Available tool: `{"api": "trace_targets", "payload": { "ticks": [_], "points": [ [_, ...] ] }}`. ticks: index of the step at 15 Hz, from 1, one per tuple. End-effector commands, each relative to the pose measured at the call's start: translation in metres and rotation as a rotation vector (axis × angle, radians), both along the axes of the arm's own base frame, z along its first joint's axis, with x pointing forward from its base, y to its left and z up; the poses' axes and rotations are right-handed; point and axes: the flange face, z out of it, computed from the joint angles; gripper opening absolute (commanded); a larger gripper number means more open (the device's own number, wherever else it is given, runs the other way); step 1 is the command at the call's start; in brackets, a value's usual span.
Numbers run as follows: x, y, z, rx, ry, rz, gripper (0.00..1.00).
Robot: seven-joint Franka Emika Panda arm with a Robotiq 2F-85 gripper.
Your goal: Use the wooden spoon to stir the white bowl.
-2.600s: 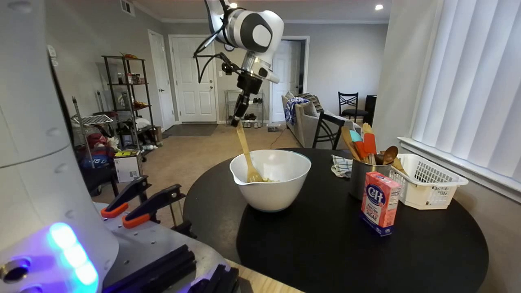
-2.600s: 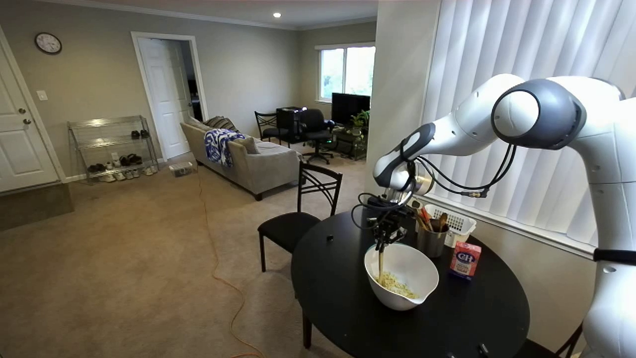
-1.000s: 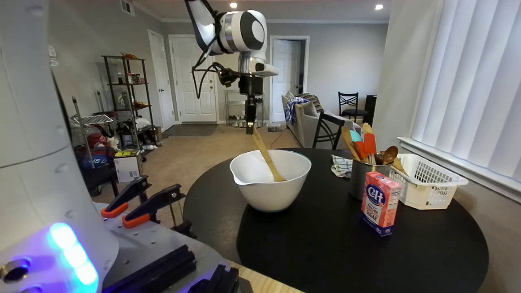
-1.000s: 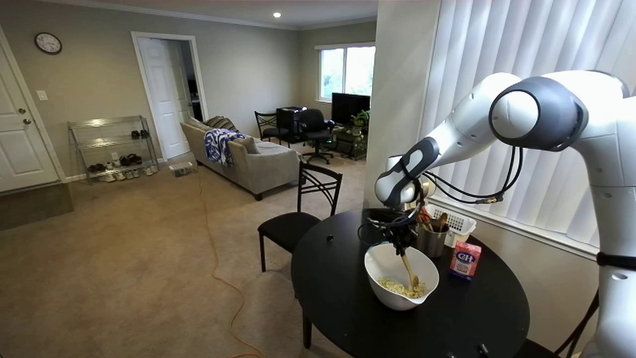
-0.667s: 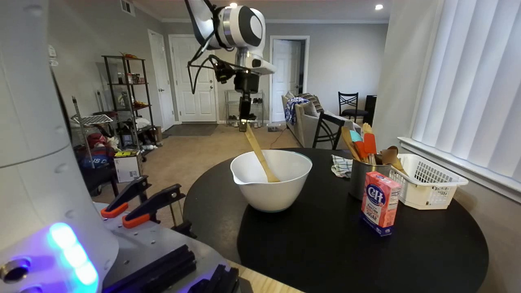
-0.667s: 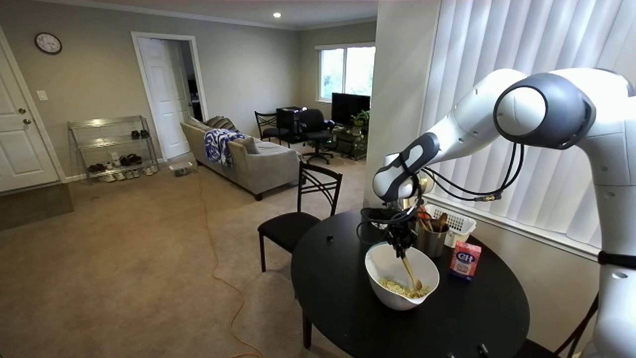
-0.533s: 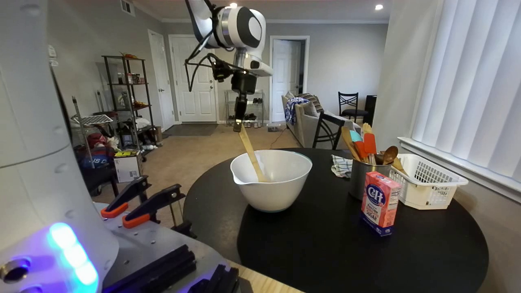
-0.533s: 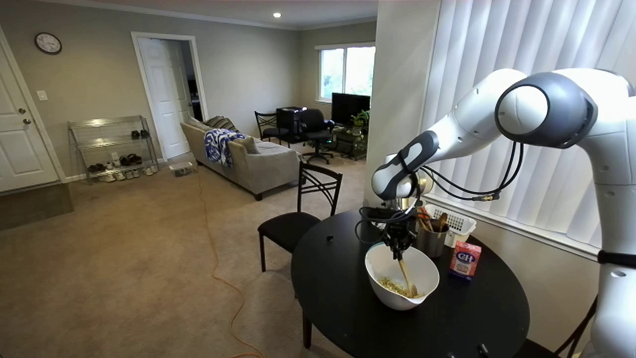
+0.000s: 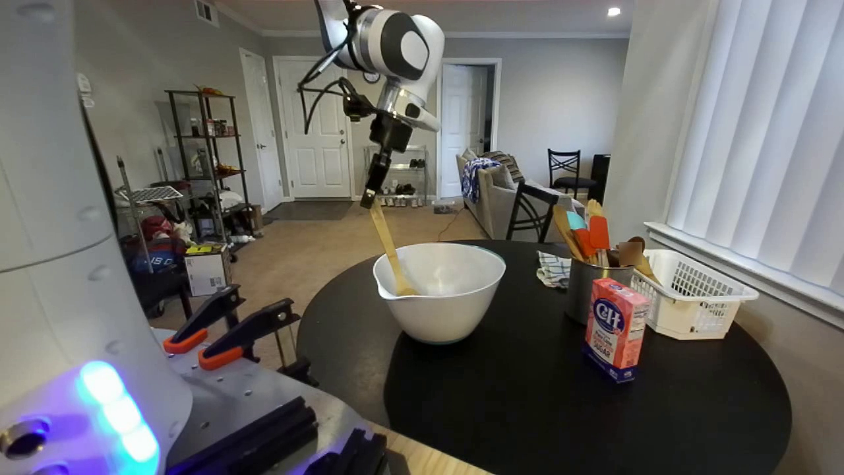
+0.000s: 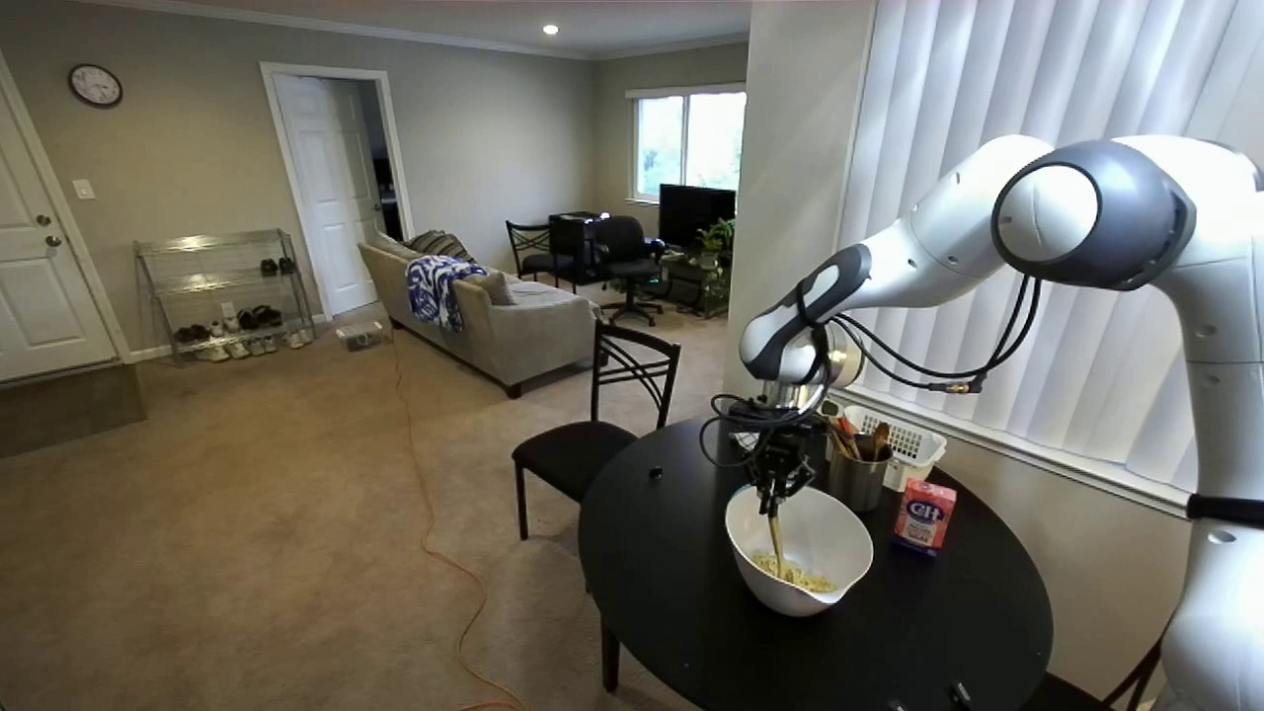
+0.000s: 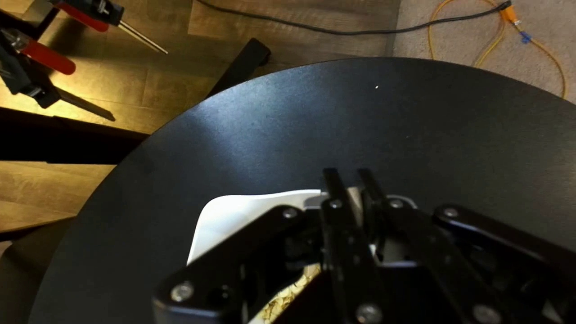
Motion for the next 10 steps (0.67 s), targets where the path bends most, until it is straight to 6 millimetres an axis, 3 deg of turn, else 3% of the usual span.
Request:
{"api": "trace_targets", "payload": {
  "ticks": [1,10],
  "points": [
    [0.0004,-0.005,0.0066,0.06,-0.012,-0.023,0.06],
    [0.0039,-0.0107,0.0072,0.03,-0.028,-0.025,0.06]
  ]
}}
